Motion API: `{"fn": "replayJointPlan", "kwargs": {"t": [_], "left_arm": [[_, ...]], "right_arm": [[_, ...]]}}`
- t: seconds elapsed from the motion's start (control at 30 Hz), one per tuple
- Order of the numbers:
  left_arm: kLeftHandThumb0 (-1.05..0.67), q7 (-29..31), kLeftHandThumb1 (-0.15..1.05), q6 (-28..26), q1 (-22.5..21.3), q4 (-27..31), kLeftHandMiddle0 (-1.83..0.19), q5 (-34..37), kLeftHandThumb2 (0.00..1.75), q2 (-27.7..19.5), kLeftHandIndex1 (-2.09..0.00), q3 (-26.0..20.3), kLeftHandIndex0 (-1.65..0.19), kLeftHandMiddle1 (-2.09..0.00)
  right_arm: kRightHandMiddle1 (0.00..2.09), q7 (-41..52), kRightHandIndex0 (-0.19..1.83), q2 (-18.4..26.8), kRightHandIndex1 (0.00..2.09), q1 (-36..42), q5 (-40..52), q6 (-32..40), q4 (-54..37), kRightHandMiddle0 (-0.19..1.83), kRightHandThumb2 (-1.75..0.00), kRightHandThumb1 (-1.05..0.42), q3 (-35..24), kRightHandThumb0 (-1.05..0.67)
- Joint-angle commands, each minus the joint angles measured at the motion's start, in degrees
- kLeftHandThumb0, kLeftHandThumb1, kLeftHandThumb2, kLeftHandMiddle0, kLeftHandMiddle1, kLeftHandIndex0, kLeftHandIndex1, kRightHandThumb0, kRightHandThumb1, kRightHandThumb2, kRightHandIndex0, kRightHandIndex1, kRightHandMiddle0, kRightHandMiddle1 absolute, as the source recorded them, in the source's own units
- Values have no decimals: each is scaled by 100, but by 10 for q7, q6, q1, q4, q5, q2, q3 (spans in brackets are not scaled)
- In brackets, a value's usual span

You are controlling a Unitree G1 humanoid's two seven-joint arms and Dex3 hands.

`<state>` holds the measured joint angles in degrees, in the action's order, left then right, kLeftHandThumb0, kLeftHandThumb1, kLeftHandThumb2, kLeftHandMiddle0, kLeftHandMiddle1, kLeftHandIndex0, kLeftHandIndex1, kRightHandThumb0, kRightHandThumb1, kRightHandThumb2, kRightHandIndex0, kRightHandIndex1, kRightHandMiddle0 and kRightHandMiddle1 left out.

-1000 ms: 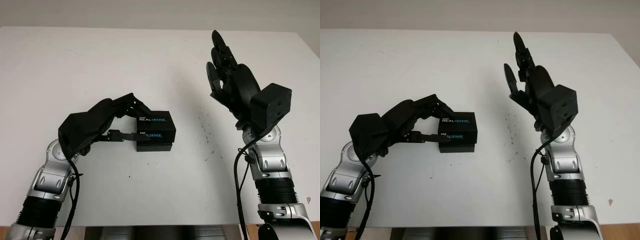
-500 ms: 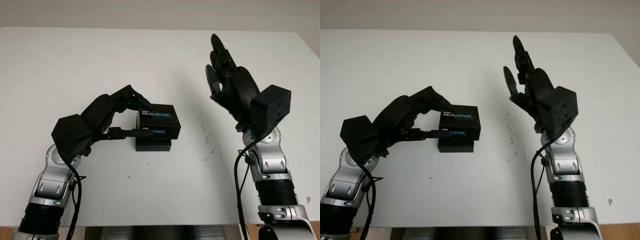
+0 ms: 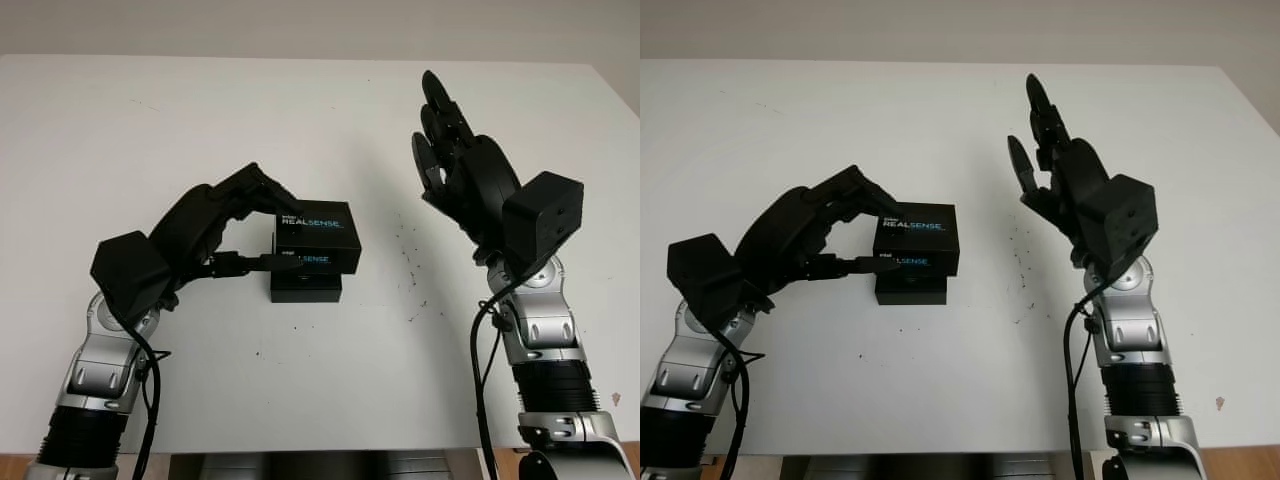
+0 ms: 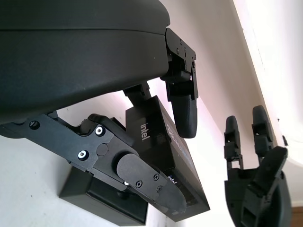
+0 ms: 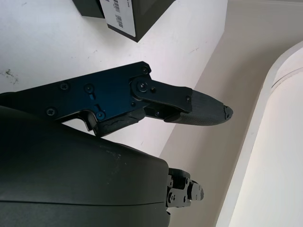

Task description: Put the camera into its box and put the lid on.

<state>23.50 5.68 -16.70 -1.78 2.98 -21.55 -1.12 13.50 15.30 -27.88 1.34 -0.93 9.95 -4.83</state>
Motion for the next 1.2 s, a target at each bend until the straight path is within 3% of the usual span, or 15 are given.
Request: {"fn": "replayJointPlan", "kwargs": {"t": [0.0, 0.43, 1.17], "left_arm": [[-27, -5, 96, 15, 8, -6, -28, -11, 5, -5, -146, -1, -23, -149], [-26, -13, 96, 109, 6, -57, -29, -59, 5, -9, -141, 8, -24, -142], [-25, -2, 95, 105, 11, -49, -31, -68, 5, -13, -142, 21, -25, -138]], "right_arm": [[4, 3, -10, 7, 5, 0, 4, -1, -11, -10, -61, -105, -2, -67], [4, 10, -11, 7, 5, -4, 9, -1, -8, -10, -61, -105, -3, -69], [4, 8, -12, 7, 5, -4, 8, 10, -17, -11, -62, -105, -3, -68]]}}
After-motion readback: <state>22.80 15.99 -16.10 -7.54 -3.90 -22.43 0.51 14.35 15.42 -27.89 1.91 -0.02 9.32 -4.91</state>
